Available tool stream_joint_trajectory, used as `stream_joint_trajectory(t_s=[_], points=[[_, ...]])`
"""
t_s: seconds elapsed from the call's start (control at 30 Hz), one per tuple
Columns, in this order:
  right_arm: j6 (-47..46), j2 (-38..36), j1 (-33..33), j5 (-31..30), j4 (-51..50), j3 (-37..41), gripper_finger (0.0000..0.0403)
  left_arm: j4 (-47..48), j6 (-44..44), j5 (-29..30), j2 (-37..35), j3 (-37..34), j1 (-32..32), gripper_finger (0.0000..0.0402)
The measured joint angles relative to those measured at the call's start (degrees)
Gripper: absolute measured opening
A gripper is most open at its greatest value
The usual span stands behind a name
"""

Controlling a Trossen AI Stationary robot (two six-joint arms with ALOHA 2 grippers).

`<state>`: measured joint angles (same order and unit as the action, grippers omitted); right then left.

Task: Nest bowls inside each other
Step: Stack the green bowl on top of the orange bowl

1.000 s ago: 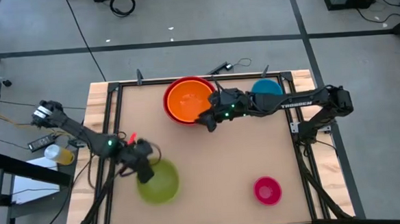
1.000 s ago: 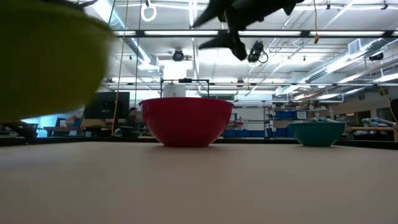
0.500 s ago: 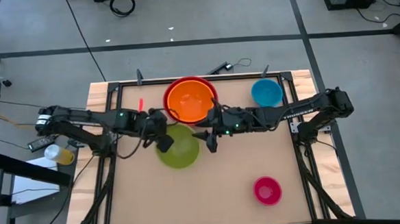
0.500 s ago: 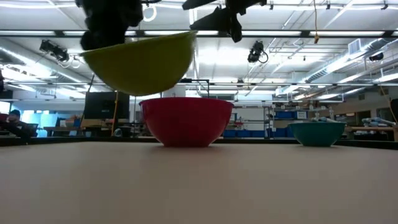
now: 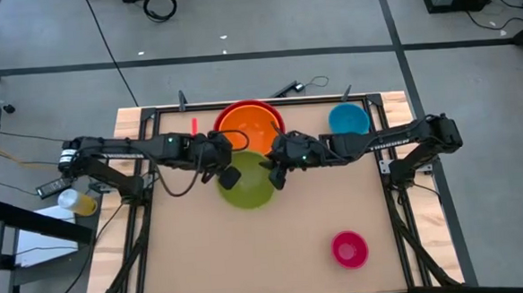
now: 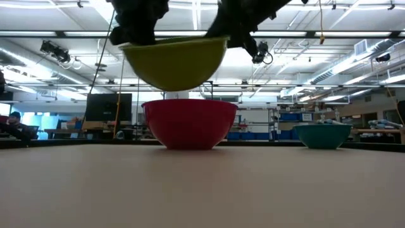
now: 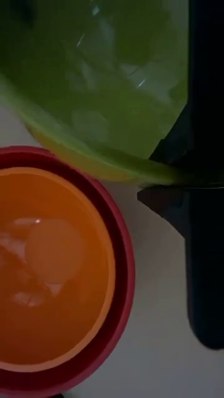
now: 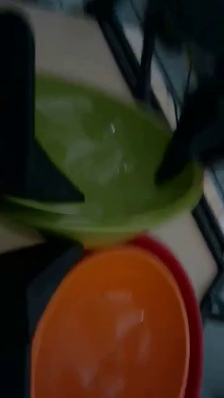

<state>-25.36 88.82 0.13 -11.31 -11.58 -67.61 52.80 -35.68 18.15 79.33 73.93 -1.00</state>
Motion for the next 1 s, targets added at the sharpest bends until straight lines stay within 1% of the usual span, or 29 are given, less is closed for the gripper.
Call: stream_joint_trajectory(t_s=[0.07, 0.1, 0.13, 0.27, 0.3, 0.37, 0.43, 0.5, 0.6, 0.7, 0.8, 0.83, 0.9, 1.0], points=[[1.0, 0.2, -1.1, -1.1, -0.1, 0.0, 0.0041, -0.3, -0.1, 0.1, -0.2, 0.4, 0.0, 0.003], [2.1, 0.2, -1.9, -1.2, -0.1, 0.0, 0.0026, -0.5, -0.3, 0.3, -0.5, 0.7, 0.0, 0.004], [1.8, 0.2, -2.6, -1.5, -0.2, 0.1, 0.0023, -0.7, -0.1, 0.4, -1.0, 1.0, 0.0, 0.0054], [-6.4, 0.2, -7.3, -3.1, -1.0, 0.1, 0.0034, 0.5, 2.5, 4.1, -4.6, 2.3, 0.5, 0.0125], [-7.7, 0.2, -9.2, -4.4, -1.0, 0.2, 0.0032, 1.7, 2.7, 4.7, -6.0, 2.3, 0.8, 0.0143], [-11.2, 0.3, -12.7, -8.3, 0.8, 0.2, 0.0023, 0.9, 2.7, 5.3, -8.4, 2.4, 1.7, 0.0176], [-12.5, 0.2, -15.9, -11.7, 1.7, 0.2, 0.0022, 1.9, 2.7, 5.7, -10.6, 2.3, 2.8, 0.0202], [-13.5, 0.1, -18.8, -11.7, 2.6, 0.1, 0.0022, 1.6, 2.8, 6.3, -12.5, 2.3, 3.9, 0.0219], [-14.7, 0.2, -22.7, -9.5, 2.8, 0.2, 0.0022, 1.7, 4.4, 6.6, -14.4, 2.3, 5.3, 0.0227], [-16.4, 1.4, -24.8, -8.4, 4.2, 0.0, 0.0022, 1.8, 6.4, 6.7, -14.8, 2.3, 6.8, 0.0226], [-19.5, 6.4, -25.9, -1.7, 6.5, 0.0, 0.0022, 1.8, 8.6, 6.7, -14.6, 2.2, 8.1, 0.0222], [-20.5, 8.5, -25.7, -0.4, 6.6, 0.0, 0.0022, 1.7, 9.3, 6.7, -14.6, 2.2, 8.5, 0.0222], [-21.5, 11.7, -25.0, -0.2, 5.4, 0.2, 0.0022, 1.5, 10.0, 6.3, -14.6, 2.2, 9.3, 0.0222], [-22.9, 14.3, -23.7, -2.0, 3.3, 0.2, 0.0022, 1.6, 10.0, 6.1, -14.5, 2.2, 9.6, 0.0222]])
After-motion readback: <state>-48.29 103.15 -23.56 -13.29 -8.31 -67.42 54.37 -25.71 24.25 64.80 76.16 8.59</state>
